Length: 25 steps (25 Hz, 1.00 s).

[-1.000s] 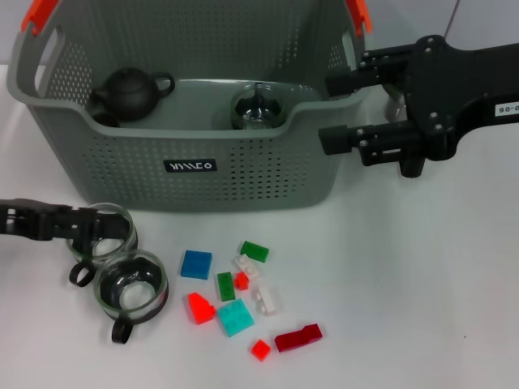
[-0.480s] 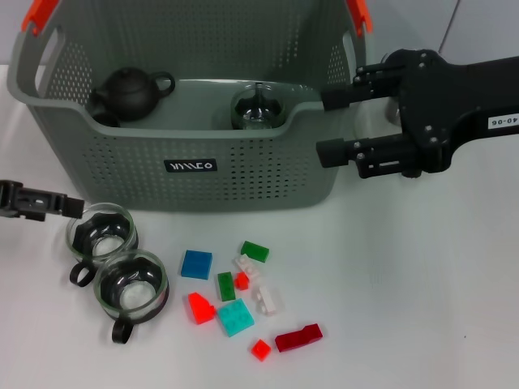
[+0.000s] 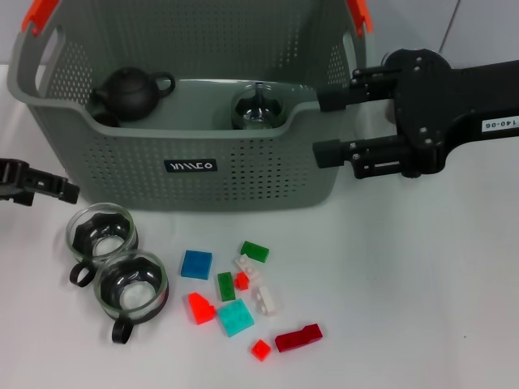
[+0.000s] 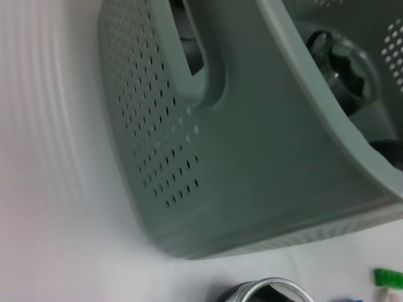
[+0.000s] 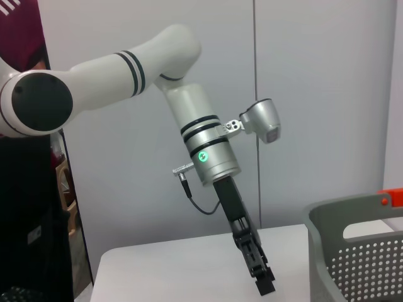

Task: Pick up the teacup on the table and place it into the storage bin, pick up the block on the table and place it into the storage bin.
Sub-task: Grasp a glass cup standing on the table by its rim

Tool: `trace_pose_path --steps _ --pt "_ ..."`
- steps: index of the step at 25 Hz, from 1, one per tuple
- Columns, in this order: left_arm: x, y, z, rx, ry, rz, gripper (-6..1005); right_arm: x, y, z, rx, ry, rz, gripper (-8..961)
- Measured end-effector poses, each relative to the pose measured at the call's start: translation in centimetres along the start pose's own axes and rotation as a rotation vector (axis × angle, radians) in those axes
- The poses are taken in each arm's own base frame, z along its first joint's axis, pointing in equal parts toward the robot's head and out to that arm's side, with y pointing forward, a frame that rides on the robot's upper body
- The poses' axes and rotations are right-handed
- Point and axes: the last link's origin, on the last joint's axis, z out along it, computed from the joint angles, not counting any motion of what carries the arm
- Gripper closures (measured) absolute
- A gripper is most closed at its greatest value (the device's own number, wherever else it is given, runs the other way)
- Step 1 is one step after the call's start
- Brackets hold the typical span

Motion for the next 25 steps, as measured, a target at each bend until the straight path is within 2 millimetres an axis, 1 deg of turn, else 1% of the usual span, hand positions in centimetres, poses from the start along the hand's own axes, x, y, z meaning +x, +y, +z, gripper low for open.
trace_pose_path --steps 6,13,25 --pt "0.7 1.1 2.2 0.053 -0.055 0.053 51 0.4 -0.2 0.1 -0.007 0.001 0.016 236" --pt "0.5 1.1 4.2 0.097 -0.099 0.055 56 0.5 -0.2 0.1 -0.005 -0.001 0.017 238" --pt "-0.3 1.0 5.9 0.104 -0.128 0.046 105 0.8 -0.5 0.4 0.01 0.009 0.02 236"
